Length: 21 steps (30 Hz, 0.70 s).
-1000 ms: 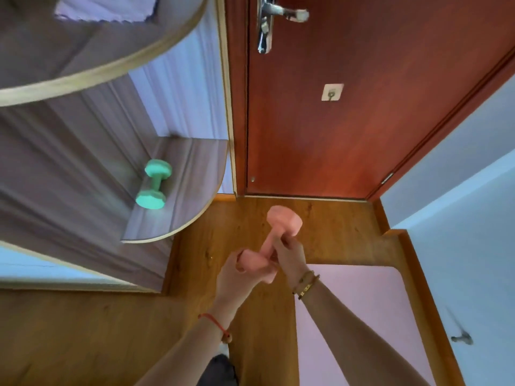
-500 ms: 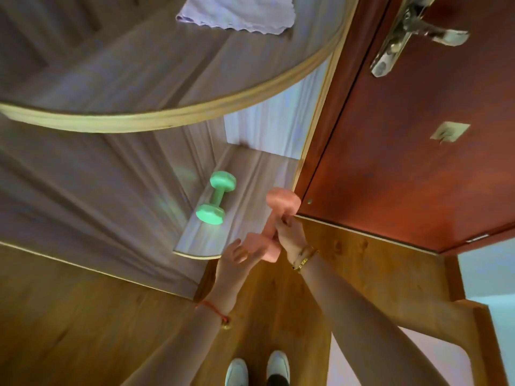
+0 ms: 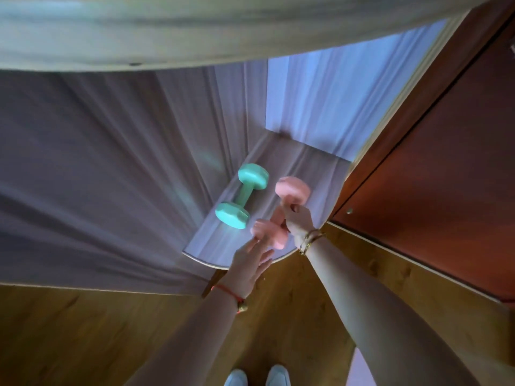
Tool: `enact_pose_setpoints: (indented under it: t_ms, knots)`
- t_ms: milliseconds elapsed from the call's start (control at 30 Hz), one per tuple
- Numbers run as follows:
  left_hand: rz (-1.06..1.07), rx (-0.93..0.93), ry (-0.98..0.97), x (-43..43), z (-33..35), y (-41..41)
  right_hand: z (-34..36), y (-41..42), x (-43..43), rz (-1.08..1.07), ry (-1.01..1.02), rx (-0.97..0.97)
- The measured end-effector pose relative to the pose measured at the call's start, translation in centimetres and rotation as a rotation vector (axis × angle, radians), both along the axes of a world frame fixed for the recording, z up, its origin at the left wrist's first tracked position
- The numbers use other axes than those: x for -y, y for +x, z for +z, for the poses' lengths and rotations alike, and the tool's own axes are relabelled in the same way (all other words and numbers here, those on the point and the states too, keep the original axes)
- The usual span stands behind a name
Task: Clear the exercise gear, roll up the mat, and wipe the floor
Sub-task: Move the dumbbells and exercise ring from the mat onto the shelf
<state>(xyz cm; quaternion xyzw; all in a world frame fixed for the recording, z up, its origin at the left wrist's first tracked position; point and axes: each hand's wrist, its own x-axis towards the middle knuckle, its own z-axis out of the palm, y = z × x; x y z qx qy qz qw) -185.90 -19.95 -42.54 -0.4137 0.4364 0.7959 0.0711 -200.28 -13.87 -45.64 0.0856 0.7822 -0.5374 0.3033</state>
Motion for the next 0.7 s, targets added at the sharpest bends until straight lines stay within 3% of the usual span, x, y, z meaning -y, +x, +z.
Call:
enact_pose_setpoints:
  t_ms: [133,700]
  knots:
    - [0.039,-0.022,0.053,0.5,-1.0,-1.3,-1.4,-1.4,0.4,0.006,0.013,0.022]
    - [0.132,0.008,-0.033,1.0,-2.4,-1.9,-1.5,-1.7,1.9,0.107,0.054,-0.056]
